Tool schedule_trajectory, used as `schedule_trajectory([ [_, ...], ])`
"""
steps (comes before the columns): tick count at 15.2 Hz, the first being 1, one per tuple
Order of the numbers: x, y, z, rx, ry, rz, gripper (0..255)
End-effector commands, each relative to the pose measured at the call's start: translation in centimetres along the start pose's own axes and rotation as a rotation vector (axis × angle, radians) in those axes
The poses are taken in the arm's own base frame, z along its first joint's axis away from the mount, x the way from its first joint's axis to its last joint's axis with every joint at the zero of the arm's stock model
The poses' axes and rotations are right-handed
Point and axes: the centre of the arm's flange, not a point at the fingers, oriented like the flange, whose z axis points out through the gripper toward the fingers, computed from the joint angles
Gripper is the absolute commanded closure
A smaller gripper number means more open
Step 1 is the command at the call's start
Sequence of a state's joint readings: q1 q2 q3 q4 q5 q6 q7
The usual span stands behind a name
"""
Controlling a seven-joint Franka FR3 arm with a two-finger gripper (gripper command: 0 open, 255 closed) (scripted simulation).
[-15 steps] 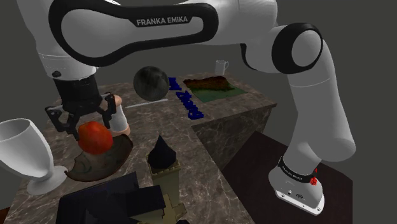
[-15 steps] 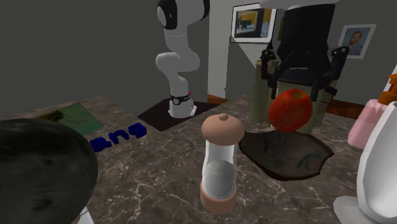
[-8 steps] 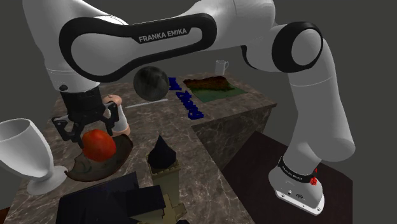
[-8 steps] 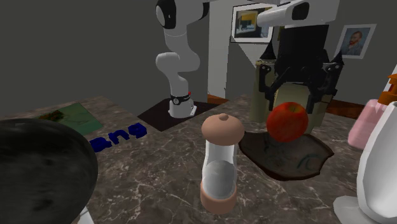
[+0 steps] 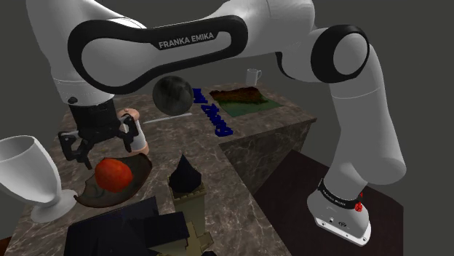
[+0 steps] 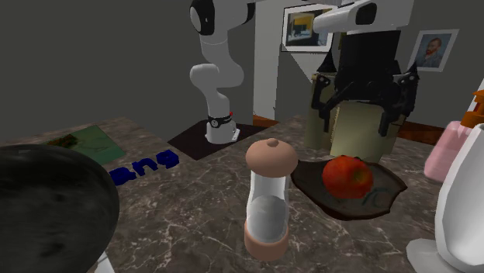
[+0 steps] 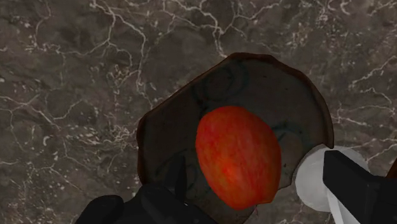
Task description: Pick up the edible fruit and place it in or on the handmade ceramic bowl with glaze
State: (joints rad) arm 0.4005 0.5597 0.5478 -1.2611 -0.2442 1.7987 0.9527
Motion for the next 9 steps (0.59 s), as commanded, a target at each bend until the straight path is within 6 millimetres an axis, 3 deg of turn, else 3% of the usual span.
schedule_trajectory([
  [1,0.0,0.0,0.0,0.000,0.000,0.000,0],
  [3,0.0,0.0,0.0,0.000,0.000,0.000,0],
  [7,0.0,0.0,-5.0,0.000,0.000,0.000,0],
  [9,0.0,0.0,-5.0,0.000,0.000,0.000,0],
])
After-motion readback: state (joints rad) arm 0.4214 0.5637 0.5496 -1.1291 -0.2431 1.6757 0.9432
